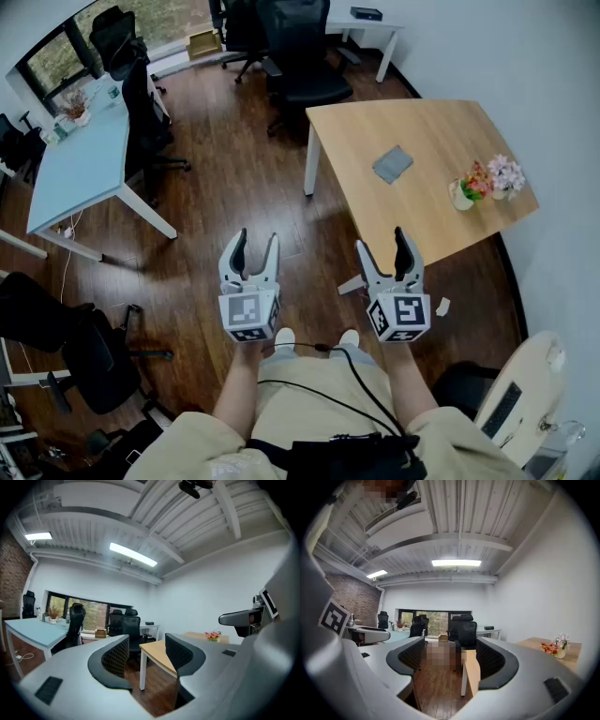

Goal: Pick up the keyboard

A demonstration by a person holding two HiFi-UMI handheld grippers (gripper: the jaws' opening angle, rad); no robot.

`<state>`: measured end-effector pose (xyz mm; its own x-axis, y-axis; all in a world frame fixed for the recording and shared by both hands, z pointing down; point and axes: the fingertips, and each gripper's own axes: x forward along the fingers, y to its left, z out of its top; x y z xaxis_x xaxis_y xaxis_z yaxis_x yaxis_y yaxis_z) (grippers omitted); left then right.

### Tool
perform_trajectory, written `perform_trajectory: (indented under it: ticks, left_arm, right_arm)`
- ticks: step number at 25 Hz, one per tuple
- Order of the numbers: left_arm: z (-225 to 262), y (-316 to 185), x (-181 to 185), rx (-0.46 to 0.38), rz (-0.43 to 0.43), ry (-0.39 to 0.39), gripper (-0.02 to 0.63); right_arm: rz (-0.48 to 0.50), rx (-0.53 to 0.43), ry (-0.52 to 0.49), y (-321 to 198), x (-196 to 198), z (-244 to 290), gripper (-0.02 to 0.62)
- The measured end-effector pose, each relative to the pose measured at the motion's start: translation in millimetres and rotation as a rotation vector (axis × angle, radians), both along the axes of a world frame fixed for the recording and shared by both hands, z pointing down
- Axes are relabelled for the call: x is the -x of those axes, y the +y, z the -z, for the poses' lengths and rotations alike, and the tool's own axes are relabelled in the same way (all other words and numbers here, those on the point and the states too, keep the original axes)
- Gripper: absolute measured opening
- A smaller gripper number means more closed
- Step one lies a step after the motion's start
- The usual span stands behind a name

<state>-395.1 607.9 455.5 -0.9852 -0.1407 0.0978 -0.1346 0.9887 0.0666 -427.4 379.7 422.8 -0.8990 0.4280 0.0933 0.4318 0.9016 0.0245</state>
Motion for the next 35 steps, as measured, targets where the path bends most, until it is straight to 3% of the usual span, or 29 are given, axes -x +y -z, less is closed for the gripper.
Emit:
perform_trajectory:
  ticks: [5,8,15,18,22,28,35]
  left_arm:
    - [11,-10,12,0.103,-0.134,-0.044,0.218]
    - [16,-39,22,0.102,-0.239,-0.062,0.218]
    - [26,-169,12,0.131,-0.518,-0.080,0.218]
    - [35,-240,-5,0.156,-0.621,-0.104,0.218]
    - [43,-361,-53,0.149,-0.814,-0.123,0.218]
    - [37,-533,-147,0.158,-1.042,-0.140,0.218]
    - [12,-704,-262,0.145,-1.281,-0.128,0.218]
  right_arm:
    - [-0.084,0.013,-0.022,-1,-12,-7,0.364]
    - [-0.172,0.008,-0.038,-25,-29,-6,0.364]
    - [-0.398,0.073,-0.097,-136,-81,14,0.351]
    - [-0.461,0.051,-0.129,-188,-118,20,0.350]
    - [-0.497,-0.091,-0.085,-253,-174,17,0.345]
    - [-0.729,-0.031,-0.104,-410,-286,10,0.345]
    - [-0.948,-0.083,-0.087,-549,-420,-5,0.345]
